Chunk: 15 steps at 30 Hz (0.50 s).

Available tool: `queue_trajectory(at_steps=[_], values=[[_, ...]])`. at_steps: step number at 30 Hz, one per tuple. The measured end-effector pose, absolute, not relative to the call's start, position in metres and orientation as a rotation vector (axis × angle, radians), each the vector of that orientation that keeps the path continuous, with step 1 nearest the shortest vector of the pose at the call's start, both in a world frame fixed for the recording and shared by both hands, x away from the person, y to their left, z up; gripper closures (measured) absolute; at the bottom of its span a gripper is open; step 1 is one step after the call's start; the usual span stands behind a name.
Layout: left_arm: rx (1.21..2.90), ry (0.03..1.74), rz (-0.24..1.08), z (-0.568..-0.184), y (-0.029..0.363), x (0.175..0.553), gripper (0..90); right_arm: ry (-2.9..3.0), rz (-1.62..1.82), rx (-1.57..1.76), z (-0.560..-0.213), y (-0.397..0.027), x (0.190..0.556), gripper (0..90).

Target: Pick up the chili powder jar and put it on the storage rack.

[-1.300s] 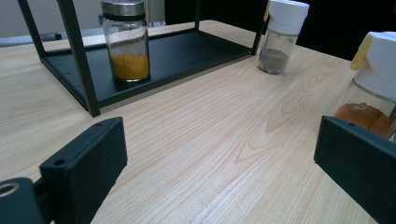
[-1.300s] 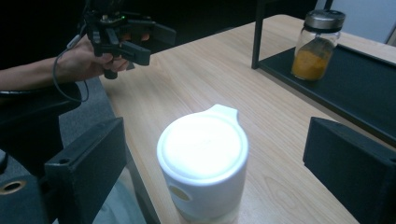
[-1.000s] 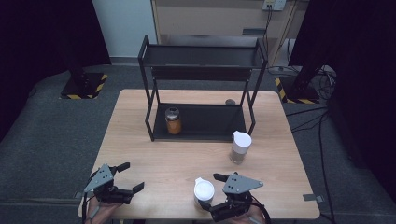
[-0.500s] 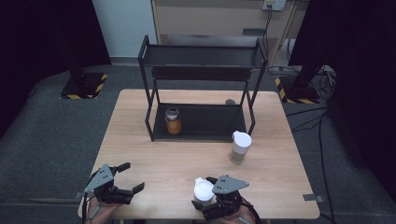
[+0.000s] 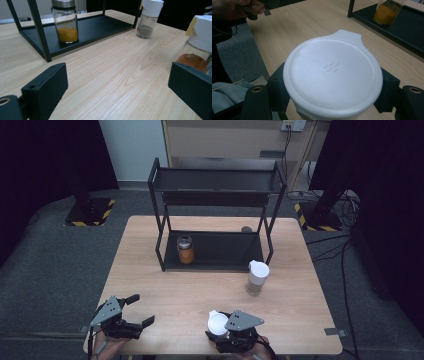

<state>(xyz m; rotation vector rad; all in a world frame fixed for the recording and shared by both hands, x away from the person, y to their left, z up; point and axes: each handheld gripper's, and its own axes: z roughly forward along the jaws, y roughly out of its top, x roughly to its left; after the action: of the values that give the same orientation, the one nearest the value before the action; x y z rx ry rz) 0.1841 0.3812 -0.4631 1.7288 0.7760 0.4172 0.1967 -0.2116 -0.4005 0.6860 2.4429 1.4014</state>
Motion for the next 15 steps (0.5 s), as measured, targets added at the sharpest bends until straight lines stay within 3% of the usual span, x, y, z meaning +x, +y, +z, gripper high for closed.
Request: queue_trajectory(at_steps=[15], values=[[1.730,0.773,0.413,-0.463,0.381,0.185,1.8,2.442,1.400,0.698,-0.388,-0.212,0.205,30.5]])
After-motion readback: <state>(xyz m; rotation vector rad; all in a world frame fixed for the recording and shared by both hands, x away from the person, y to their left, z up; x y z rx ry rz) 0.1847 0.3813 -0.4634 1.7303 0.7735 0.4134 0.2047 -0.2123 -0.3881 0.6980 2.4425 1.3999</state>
